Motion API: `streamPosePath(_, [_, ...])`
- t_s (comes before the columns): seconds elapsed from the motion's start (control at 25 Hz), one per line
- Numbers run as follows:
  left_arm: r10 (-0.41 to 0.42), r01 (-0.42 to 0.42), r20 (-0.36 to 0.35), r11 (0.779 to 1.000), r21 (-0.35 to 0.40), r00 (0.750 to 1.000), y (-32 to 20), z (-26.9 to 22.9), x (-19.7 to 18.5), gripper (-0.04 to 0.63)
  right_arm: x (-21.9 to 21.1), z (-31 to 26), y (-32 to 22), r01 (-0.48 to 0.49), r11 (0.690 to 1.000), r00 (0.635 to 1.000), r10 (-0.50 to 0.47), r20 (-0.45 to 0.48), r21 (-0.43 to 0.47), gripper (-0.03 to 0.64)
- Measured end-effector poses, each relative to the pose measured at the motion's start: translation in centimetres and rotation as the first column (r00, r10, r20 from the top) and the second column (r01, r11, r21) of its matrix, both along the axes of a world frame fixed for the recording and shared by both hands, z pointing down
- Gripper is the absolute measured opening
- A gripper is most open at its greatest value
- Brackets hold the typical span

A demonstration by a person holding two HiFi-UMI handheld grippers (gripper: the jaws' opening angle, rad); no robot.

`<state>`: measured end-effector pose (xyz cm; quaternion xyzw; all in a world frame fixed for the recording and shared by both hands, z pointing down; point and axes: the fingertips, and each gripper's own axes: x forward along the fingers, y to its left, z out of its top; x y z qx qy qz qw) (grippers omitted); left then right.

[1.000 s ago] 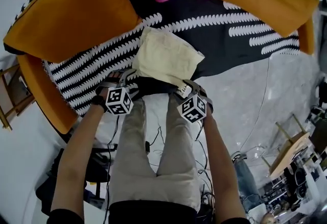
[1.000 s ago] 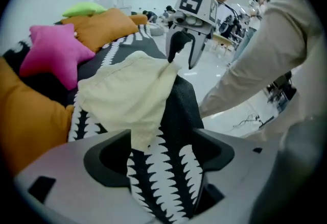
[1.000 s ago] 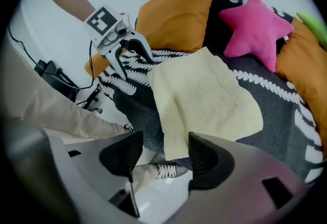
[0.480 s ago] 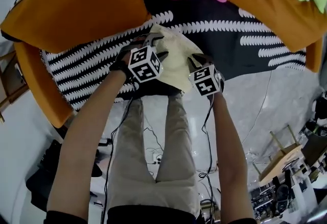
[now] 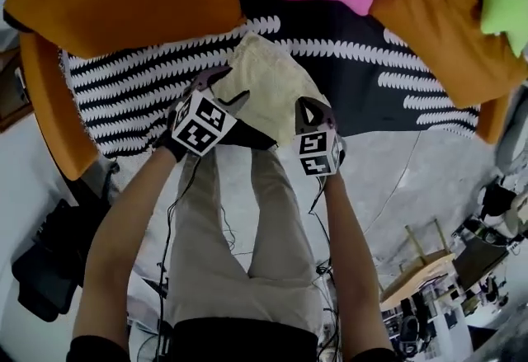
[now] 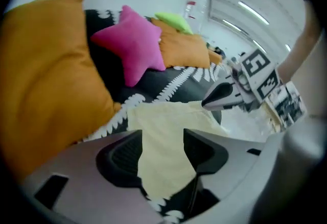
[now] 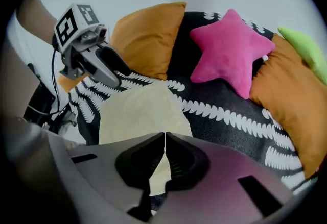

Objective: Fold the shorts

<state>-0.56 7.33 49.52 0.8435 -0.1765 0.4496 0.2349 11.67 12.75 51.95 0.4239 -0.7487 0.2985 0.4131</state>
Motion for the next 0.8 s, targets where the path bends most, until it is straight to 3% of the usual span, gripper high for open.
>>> streamPosePath(0.04, [-0.115, 0.114, -0.010, 0.992, -0.053, 0.993, 1.5, -0.3, -1.6, 0.261, -0.6, 0.1, 0.3, 0.043, 0.999, 0.999, -0.043, -0.011, 0.000, 0.026])
streamPosePath(0.08, [-0.226, 0.224, -0.010, 0.970, -0.093, 0.974, 3.0, -0.5, -3.2, 0.259, -1.2, 0.2, 0.3, 0.093, 0.996, 0.996, -0.093, -0.017, 0.000, 0.036])
streamPosePath(0.2, [-0.478, 0.475, 0.021, 0.866, -0.154, 0.878, 6.6, -0.4, -7.5, 0.256, -2.4, 0.2, -0.8, 0.237, 0.971, 0.971, -0.237, -0.032, -0.014, 0.094])
streamPosePath(0.32, [-0.641, 0.629, 0.028, 0.743, -0.228, 0.767, 10.4, 0.0, -10.5, 0.261, -2.8, -0.6, -0.7, 0.298, 0.953, 0.953, -0.301, -0.046, -0.047, 0.120])
streamPosePath(0.4, [-0.745, 0.710, 0.002, 0.635, -0.303, 0.667, 11.7, 0.9, -11.3, 0.268, -2.9, -1.1, -1.9, 0.313, 0.948, 0.949, -0.314, -0.019, -0.060, 0.144])
streamPosePath(0.48, [-0.818, 0.758, -0.027, 0.544, -0.360, 0.575, 11.8, 1.8, -11.3, 0.291, -2.9, -1.7, -4.4, 0.331, 0.939, 0.943, -0.328, 0.046, -0.089, 0.183])
streamPosePath(0.56, [-0.854, 0.776, -0.046, 0.493, -0.392, 0.519, 12.0, 2.2, -10.8, 0.296, -3.6, -3.0, -6.7, 0.352, 0.926, 0.933, -0.334, 0.136, -0.139, 0.194])
streamPosePath(0.72, [-0.880, 0.766, -0.029, 0.428, -0.480, 0.474, 12.5, 2.8, -11.0, 0.307, -6.5, -3.7, -10.8, 0.397, 0.904, 0.909, -0.363, 0.204, -0.158, 0.255])
streamPosePath(0.8, [-0.900, 0.738, -0.020, 0.369, -0.566, 0.435, 12.4, 3.2, -10.2, 0.346, -7.5, -1.7, -12.4, 0.453, 0.871, 0.887, -0.420, 0.190, -0.190, 0.287])
